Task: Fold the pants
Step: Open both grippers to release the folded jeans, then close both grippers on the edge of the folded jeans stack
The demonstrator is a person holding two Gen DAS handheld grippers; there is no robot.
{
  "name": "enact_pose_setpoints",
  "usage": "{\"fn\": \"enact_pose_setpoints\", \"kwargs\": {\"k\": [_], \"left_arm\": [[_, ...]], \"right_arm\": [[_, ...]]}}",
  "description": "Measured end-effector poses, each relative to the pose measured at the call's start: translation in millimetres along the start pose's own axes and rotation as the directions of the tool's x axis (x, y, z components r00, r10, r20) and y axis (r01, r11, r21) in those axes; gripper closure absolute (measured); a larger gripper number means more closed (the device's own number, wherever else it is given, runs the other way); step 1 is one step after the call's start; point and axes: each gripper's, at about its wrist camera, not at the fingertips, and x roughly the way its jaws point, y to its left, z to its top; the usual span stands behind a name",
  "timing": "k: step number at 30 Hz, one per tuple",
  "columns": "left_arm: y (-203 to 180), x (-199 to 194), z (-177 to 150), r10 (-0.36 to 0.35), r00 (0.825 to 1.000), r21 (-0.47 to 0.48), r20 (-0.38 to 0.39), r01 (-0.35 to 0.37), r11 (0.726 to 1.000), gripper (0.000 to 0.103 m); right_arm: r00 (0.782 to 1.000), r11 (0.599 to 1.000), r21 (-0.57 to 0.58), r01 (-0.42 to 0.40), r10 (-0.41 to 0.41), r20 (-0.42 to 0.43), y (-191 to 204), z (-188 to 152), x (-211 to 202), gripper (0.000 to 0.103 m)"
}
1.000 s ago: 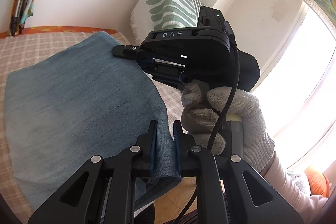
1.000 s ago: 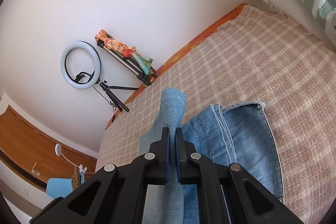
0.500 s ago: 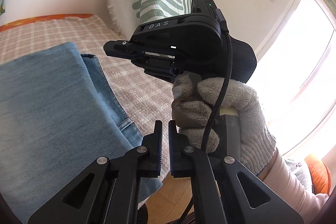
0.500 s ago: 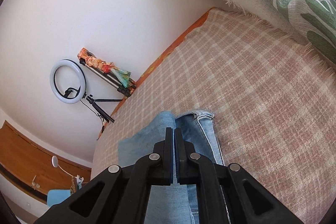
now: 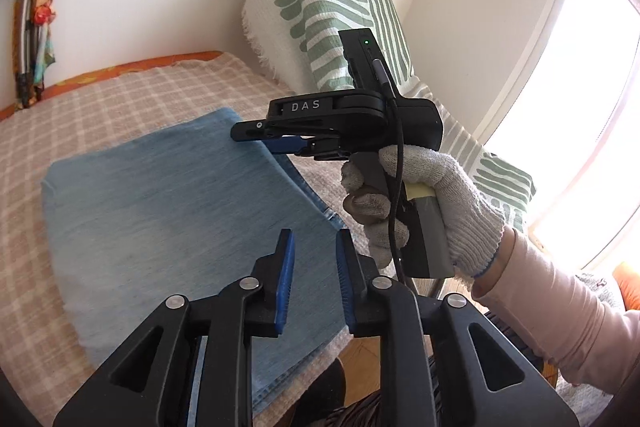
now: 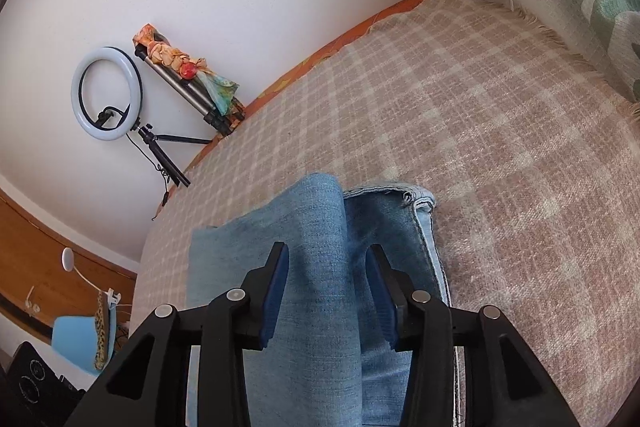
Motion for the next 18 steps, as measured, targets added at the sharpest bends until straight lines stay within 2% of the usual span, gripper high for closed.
{"fn": "enact_pose_setpoints", "kwargs": {"k": [1,3,5,8,12,15,18], "left_arm": [[7.6,-7.6,-3.5,0.022,1.000,-0.005,0.004,-0.022,1.000,0.069],[23.4,-21.5,-12.3,0.083,0.997,-0.005,0.005,-0.083,0.997,0.068],[43.6,-30.4,-21.0,0.143,0.990,-0.023,-0.002,-0.143,0.990,0.061],[77.9,-40.2,-34.5,0.195,0.981,-0.105,-0.021,-0.196,0.975,0.060],[107.2,-46.8,-51.9,0.239,0.970,-0.170,-0.044,-0.243,0.955,0.060],[113.4,-43.3,-61.5,0.226,0.972,-0.192,-0.068,-0.235,0.953,0.060],[106.6,-37.1,-68.8,0.198,0.976,-0.180,-0.086,-0.211,0.961,0.060]], "right_arm": [[1.000,1.000,-0.004,0.007,-0.007,0.003,0.8,0.8,2.1,0.061],[1.000,1.000,-0.008,-0.001,0.001,0.018,2.7,1.4,3.0,0.072],[1.000,1.000,-0.005,-0.010,0.010,0.027,4.6,0.3,1.3,0.090],[0.998,0.999,-0.031,0.025,-0.023,0.058,10.0,-2.7,-5.9,0.098],[0.994,0.997,-0.061,0.056,-0.049,0.102,18.0,-1.3,-21.5,0.101],[0.988,0.991,-0.084,0.102,-0.091,0.125,17.8,4.0,-24.7,0.101],[0.987,0.991,-0.062,0.123,-0.116,0.110,10.2,7.6,-15.3,0.101]]}}
